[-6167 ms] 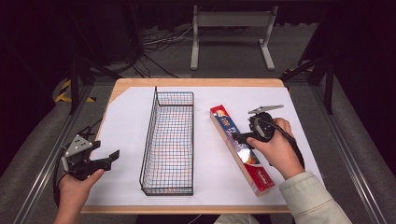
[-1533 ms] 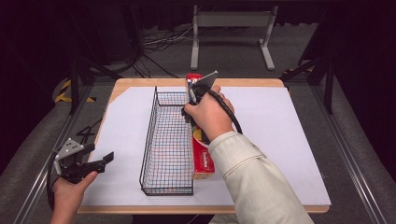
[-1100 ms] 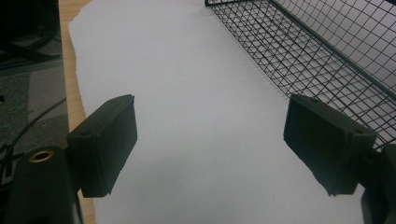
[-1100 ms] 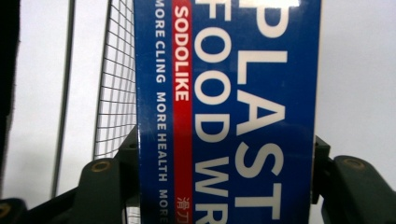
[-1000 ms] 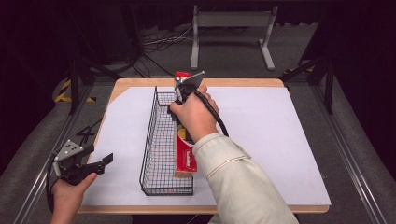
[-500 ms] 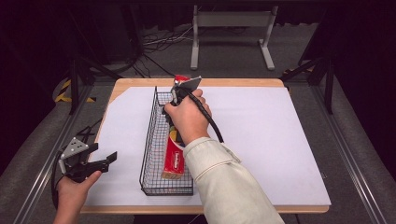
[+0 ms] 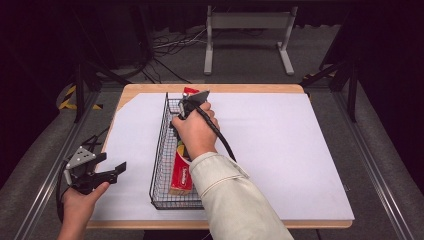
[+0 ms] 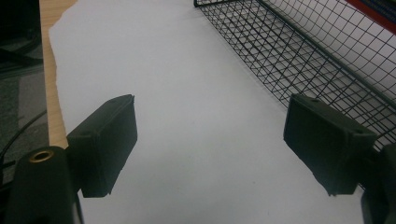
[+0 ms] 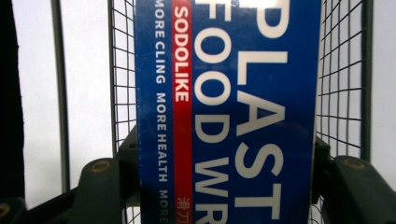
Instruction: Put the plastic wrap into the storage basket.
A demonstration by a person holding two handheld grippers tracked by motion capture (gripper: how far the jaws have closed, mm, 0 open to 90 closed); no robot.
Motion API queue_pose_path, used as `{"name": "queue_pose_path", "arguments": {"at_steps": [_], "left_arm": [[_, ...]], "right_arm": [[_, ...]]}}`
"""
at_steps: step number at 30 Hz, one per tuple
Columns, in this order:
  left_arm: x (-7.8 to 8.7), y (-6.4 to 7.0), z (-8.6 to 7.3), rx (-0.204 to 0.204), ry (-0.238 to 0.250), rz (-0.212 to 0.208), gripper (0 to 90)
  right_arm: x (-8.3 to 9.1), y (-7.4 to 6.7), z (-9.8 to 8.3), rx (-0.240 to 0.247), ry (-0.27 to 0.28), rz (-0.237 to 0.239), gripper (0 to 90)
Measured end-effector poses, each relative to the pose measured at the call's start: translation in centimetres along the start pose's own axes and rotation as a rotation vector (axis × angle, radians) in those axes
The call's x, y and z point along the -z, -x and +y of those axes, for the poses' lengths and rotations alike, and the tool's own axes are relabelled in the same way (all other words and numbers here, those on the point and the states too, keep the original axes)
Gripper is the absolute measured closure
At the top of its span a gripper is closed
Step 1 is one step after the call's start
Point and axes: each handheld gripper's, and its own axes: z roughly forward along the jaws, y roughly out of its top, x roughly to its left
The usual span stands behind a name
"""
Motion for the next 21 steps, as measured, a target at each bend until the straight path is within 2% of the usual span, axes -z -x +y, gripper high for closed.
{"name": "queue_pose_path", "arguments": {"at_steps": [13, 21], "left_arm": [[-0.2, -0.1, 0.0, -0.007, -0.003, 0.004, 18.1], [-0.5, 0.0, -0.1, -0.01, -0.014, 0.001, 18.1]], "right_arm": [[-3.2, 0.0, -1.0, -0.017, -0.032, -0.034, 39.1], [-4.5, 0.3, -1.4, -0.019, -0.031, -0.06, 39.0]]}}
